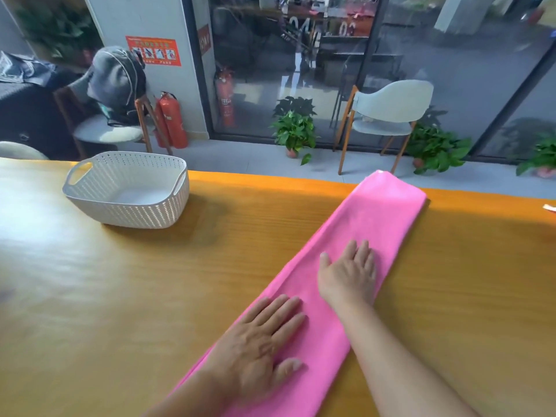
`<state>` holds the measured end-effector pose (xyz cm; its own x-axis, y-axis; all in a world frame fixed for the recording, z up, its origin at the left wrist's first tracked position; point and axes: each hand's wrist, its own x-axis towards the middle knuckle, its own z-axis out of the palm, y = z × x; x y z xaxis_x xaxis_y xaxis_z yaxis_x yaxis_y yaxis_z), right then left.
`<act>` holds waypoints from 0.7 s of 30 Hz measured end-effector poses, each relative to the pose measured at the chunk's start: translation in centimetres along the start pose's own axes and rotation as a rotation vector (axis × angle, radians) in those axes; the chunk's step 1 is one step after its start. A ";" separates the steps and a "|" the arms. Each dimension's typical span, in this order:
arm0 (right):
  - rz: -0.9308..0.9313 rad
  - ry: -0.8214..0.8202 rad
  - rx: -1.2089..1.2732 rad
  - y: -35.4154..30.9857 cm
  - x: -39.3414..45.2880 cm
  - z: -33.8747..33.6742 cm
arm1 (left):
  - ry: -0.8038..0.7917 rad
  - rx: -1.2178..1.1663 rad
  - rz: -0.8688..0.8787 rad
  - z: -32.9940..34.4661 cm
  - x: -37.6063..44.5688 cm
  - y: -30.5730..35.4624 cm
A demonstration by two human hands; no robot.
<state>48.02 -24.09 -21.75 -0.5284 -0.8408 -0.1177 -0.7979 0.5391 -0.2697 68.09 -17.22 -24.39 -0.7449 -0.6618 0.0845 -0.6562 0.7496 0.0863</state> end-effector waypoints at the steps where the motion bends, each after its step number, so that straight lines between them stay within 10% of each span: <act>1: -0.006 0.019 -0.025 -0.1 -1.6 0.9 | -0.014 -0.002 0.001 0.0 0.1 0.1; 11: -0.400 -0.124 -0.184 -0.7 5.2 0.4 | -0.035 -0.103 -0.268 -0.2 5.2 4.2; 21: -0.331 0.049 0.025 4.1 -5.7 1.5 | -0.059 -0.122 -0.262 -0.3 3.8 4.1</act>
<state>48.22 -17.11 -23.67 -0.2559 -0.9664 0.0262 -0.9213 0.2356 -0.3093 62.61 -16.64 -23.45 -0.5600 -0.8284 -0.0137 -0.8104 0.5443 0.2168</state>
